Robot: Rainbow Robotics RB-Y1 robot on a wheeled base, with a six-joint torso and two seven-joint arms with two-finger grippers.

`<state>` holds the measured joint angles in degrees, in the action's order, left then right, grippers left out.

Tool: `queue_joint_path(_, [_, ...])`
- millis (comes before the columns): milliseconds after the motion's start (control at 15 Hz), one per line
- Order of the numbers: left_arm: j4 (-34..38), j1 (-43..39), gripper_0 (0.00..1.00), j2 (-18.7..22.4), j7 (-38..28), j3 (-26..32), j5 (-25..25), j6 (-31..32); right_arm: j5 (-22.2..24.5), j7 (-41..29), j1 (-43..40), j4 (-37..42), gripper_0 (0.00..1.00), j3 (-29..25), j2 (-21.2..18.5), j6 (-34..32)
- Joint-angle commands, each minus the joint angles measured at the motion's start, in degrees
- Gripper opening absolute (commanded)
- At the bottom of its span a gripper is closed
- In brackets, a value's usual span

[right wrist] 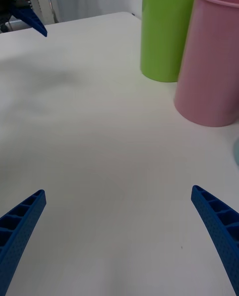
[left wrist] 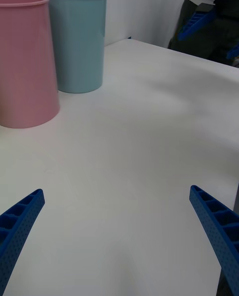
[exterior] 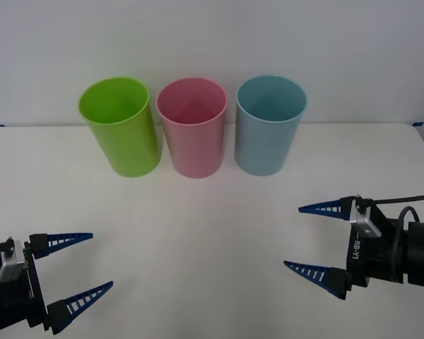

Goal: Put cans in the blue bin and PET bottles in the pink bin and trash in the green bin.

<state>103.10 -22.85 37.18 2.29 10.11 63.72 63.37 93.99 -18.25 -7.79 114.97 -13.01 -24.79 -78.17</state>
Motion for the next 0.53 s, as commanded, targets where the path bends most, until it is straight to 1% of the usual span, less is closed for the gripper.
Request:
queue_joint_path(67, [0.00,0.00,1.00,0.00,0.00,0.00,0.00,0.00,1.81,0.24,-0.65,0.00,1.00,-0.35,0.00,-0.32])
queue_joint_path(333, [0.00,0.00,1.00,0.00,0.00,0.00,0.00,0.00,3.48,0.41,-1.62,0.00,1.00,-0.35,0.09,-0.32])
queue_joint_path(533, [0.00,0.00,1.00,0.00,0.00,0.00,0.00,0.00,3.66,-0.03,-2.15,0.00,1.00,-0.61,0.00,-0.32])
